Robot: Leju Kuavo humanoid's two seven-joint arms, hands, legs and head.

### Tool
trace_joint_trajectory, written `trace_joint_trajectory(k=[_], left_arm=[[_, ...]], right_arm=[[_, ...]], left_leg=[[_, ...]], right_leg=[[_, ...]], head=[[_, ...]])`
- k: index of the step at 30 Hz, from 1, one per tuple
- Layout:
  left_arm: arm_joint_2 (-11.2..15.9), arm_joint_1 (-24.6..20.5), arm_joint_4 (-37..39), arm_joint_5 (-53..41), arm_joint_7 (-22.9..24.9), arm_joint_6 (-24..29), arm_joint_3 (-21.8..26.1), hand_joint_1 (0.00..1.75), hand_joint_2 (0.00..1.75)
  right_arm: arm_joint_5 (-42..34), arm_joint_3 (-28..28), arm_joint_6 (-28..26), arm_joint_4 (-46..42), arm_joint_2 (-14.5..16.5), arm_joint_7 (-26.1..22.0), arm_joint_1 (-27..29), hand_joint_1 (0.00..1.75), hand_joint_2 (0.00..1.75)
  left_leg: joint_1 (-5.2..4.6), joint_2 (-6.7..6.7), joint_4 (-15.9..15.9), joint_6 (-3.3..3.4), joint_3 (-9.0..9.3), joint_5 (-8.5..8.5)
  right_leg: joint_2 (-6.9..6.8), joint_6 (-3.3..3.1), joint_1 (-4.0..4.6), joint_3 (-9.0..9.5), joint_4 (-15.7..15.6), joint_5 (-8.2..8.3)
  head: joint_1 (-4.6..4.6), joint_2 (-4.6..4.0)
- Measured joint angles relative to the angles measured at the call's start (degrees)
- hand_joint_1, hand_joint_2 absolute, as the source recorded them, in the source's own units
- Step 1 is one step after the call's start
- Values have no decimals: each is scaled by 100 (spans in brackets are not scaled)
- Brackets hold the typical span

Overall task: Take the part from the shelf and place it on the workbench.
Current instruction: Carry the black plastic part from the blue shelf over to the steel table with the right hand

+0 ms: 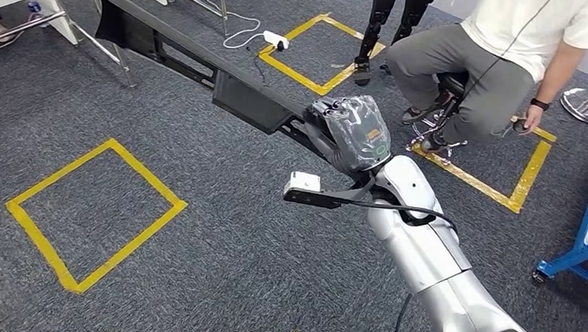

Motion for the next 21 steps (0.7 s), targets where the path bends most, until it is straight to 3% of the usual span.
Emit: trace_joint_trajectory(k=[2, 3, 5, 7, 9, 11, 13, 14, 15, 16, 18, 20, 21], left_arm=[[-7, 1, 0, 1, 0, -6, 1, 0, 175], [-8, -5, -1, 0, 0, -7, 0, 0, 175], [-8, -5, 0, -1, -1, -5, 0, 0, 175], [-5, 14, 1, -2, -1, -5, -1, 0, 175], [-9, 22, 2, -2, 0, -6, -1, 0, 175], [-15, 2, 2, -3, 0, -7, -1, 0, 175], [-16, -10, 2, -7, 3, -7, -1, 0, 175], [-16, -8, 2, -8, 7, -7, -1, 0, 175], [-15, -5, 2, -8, 11, -7, -1, 0, 175], [-13, -4, 1, -8, 15, -7, -1, 0, 175], [-7, -16, 0, -9, 17, -7, -1, 0, 175], [-4, -34, -1, -9, 17, -7, -1, 0, 175], [-4, -39, -1, -10, 17, -7, -1, 0, 175]], right_arm=[[-1, 8, -5, 39, 12, -3, -33, 175, 175], [-2, 12, -13, 55, 22, -5, -57, 175, 175], [-5, 17, -26, 83, 39, -5, -85, 175, 175], [-6, 20, -32, 100, 62, -5, -93, 175, 175], [-7, 21, -38, 105, 93, -5, -106, 175, 175], [-8, 20, -54, 112, 104, -4, -117, 175, 175], [-8, 23, -65, 132, 97, -5, -111, 175, 175], [-8, 27, -66, 143, 97, -5, -107, 175, 175], [-9, 31, -67, 152, 99, -8, -103, 175, 175], [-9, 34, -68, 156, 103, -13, -104, 175, 175], [-13, 35, -75, 160, 110, -30, -114, 175, 175], [-16, 35, -85, 168, 113, -44, -135, 175, 175], [-17, 36, -88, 173, 117, -47, -145, 175, 175]], left_leg=[[2, -150, 38, -32, -15, -12], [0, -219, 66, -63, -38, -21], [10, -332, 98, -137, -92, -24], [46, -371, 101, -208, -133, -20], [44, -106, 316, -269, -249, -155], [34, 236, 959, -305, -559, -475], [49, 341, 1638, -328, -917, -700], [56, 360, 1760, -336, -997, -688], [63, 382, 1680, -340, -974, -582], [67, 437, 1378, -337, -832, -396], [46, 678, 606, -309, -434, -64], [10, 801, 205, -260, -233, 31], [-10, 742, 173, -233, -231, 16]], right_leg=[[167, 109, -58, 346, -766, 318], [261, 130, -78, 490, -1071, 423], [347, 111, -83, 613, -1317, 479], [232, 46, -81, 635, -1334, 500], [117, -30, -91, 658, -1363, 517], [-8, -95, -75, 685, -1373, 500], [-152, -137, -53, 705, -1372, 475], [-219, -150, -48, 712, -1372, 464], [-282, -157, -46, 722, -1372, 453], [-342, -156, -45, 737, -1371, 438], [-448, -123, -7, 769, -1365, 395], [-555, -65, 51, 795, -1367, 353], [-618, -36, 73, 810, -1371, 335]], head=[[3, 0], [-2, 0], [-9, 0], [-13, 0], [-40, 0], [-71, 0], [-73, 0], [-74, 0], [-75, 0], [-75, 0], [-80, 0], [-63, 0], [-50, 0]])
